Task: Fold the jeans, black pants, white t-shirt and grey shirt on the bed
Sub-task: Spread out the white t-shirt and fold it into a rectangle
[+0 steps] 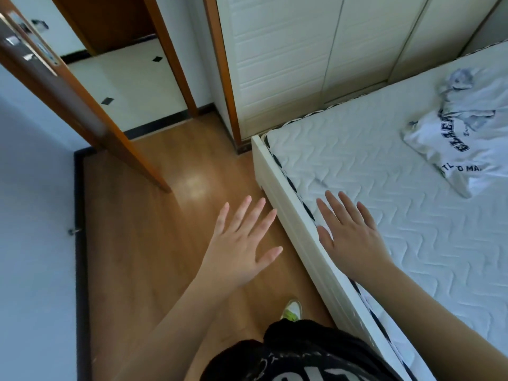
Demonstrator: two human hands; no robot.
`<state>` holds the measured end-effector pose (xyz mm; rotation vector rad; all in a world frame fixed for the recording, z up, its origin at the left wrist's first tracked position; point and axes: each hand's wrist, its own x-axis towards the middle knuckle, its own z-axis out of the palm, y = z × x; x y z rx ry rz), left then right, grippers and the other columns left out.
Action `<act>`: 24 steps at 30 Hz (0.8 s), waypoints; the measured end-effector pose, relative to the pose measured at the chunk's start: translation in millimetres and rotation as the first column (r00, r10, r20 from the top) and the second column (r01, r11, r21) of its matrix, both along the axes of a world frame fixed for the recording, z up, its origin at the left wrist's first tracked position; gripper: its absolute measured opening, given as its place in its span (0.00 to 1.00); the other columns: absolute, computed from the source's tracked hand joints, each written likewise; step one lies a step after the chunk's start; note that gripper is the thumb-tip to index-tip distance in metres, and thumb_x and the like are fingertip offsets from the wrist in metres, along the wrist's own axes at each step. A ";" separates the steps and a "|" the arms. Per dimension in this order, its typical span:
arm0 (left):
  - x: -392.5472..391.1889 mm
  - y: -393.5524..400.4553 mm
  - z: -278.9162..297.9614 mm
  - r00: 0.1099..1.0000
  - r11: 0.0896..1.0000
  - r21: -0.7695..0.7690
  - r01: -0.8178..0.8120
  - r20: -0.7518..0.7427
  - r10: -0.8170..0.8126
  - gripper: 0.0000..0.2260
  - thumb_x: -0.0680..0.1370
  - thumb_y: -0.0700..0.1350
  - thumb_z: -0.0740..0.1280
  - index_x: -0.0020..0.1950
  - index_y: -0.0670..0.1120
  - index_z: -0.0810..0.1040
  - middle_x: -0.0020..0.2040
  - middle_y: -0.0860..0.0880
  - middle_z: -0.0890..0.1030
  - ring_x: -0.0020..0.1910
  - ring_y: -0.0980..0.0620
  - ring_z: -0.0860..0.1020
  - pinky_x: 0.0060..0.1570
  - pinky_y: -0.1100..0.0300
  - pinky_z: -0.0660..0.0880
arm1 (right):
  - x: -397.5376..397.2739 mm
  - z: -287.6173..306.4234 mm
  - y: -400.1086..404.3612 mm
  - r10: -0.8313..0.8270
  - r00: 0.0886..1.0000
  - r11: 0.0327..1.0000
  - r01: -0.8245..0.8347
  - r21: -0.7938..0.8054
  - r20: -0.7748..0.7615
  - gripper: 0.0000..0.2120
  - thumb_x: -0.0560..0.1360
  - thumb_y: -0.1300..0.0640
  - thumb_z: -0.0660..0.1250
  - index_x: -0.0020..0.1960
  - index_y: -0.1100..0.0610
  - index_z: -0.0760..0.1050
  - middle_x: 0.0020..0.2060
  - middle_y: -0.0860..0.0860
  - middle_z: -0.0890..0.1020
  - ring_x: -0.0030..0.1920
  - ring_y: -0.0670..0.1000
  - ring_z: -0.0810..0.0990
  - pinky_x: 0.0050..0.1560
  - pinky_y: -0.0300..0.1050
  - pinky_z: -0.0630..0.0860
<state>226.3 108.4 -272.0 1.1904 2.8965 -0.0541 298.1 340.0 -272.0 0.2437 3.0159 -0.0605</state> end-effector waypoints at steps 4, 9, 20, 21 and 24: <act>-61.1 12.9 1.7 1.000 1.000 0.020 0.023 -0.011 -0.023 0.32 0.80 0.68 0.44 0.80 0.52 0.54 0.80 0.49 0.55 0.79 0.48 0.48 0.75 0.39 0.47 | -53.5 12.9 13.7 0.001 1.000 1.000 -0.001 0.005 0.009 0.34 0.77 0.42 0.32 0.79 0.51 0.53 0.79 0.51 0.53 0.79 0.53 0.49 0.78 0.54 0.46; -133.7 34.3 -6.0 0.993 0.993 0.020 0.115 -0.018 -0.114 0.33 0.80 0.68 0.45 0.80 0.51 0.54 0.80 0.49 0.55 0.79 0.47 0.48 0.75 0.40 0.46 | -108.2 12.1 25.6 -0.098 0.995 0.995 0.098 0.005 0.008 0.28 0.82 0.45 0.45 0.80 0.52 0.53 0.79 0.51 0.52 0.79 0.53 0.48 0.78 0.54 0.44; -340.0 83.5 -18.5 0.920 0.918 0.059 0.391 0.014 -0.393 0.34 0.79 0.70 0.41 0.80 0.54 0.46 0.81 0.51 0.47 0.79 0.49 0.40 0.76 0.40 0.45 | -241.6 -2.4 25.0 -0.424 0.906 0.906 0.424 -0.004 0.002 0.29 0.81 0.44 0.44 0.80 0.50 0.48 0.79 0.47 0.46 0.79 0.50 0.43 0.77 0.52 0.40; -355.4 89.0 -17.3 0.907 0.906 0.057 0.419 0.013 -0.420 0.34 0.79 0.70 0.40 0.80 0.53 0.46 0.81 0.51 0.47 0.79 0.49 0.40 0.76 0.40 0.45 | -250.6 -1.8 24.4 -0.454 0.891 0.891 0.454 -0.016 -0.013 0.29 0.81 0.44 0.44 0.80 0.50 0.48 0.79 0.47 0.47 0.79 0.50 0.44 0.77 0.52 0.40; -391.3 118.7 -13.6 0.857 0.856 0.035 0.515 0.011 -0.516 0.34 0.79 0.69 0.40 0.80 0.53 0.48 0.81 0.50 0.48 0.79 0.50 0.41 0.76 0.41 0.45 | -265.2 0.2 30.4 -0.553 0.832 0.833 0.550 -0.051 -0.048 0.28 0.81 0.44 0.46 0.80 0.50 0.50 0.79 0.47 0.48 0.79 0.49 0.44 0.77 0.51 0.40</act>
